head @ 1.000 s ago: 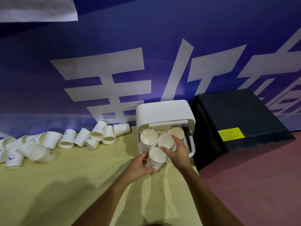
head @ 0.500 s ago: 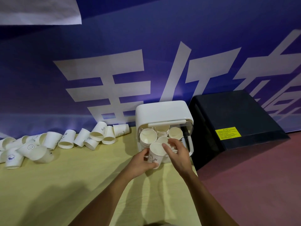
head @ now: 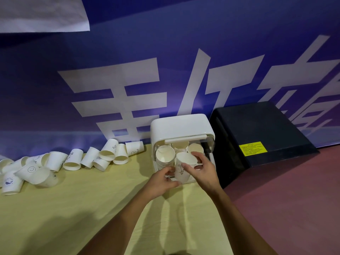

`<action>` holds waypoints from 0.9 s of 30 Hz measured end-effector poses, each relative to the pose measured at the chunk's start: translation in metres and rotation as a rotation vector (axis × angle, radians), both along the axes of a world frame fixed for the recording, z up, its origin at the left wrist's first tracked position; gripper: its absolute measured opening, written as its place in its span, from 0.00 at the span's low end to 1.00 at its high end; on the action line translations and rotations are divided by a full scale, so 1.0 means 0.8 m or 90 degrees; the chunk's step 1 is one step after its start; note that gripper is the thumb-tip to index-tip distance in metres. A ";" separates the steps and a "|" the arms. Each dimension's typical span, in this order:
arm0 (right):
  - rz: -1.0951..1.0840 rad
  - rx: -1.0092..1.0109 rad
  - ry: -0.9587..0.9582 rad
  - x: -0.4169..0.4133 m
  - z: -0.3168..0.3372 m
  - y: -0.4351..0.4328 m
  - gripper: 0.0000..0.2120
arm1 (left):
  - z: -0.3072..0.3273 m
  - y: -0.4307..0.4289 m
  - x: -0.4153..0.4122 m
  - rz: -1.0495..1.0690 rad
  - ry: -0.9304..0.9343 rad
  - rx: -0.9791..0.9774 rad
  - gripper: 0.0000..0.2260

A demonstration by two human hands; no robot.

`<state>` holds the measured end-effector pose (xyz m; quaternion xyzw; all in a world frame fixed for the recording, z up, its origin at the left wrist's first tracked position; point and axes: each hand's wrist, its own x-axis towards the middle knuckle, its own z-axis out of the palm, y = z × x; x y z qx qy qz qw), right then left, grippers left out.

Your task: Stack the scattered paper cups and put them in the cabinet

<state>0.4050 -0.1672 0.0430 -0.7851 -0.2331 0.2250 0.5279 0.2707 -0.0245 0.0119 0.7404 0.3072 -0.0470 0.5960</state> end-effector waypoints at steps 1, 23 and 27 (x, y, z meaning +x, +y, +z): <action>-0.023 0.014 -0.008 0.002 0.003 0.000 0.26 | 0.002 0.001 -0.001 0.002 0.001 0.002 0.25; 0.012 -0.274 -0.123 0.008 -0.059 0.051 0.39 | -0.016 0.023 -0.006 0.056 0.013 0.012 0.15; 0.031 -0.261 -0.123 0.011 -0.045 0.047 0.39 | -0.013 0.024 -0.012 0.062 0.011 0.013 0.17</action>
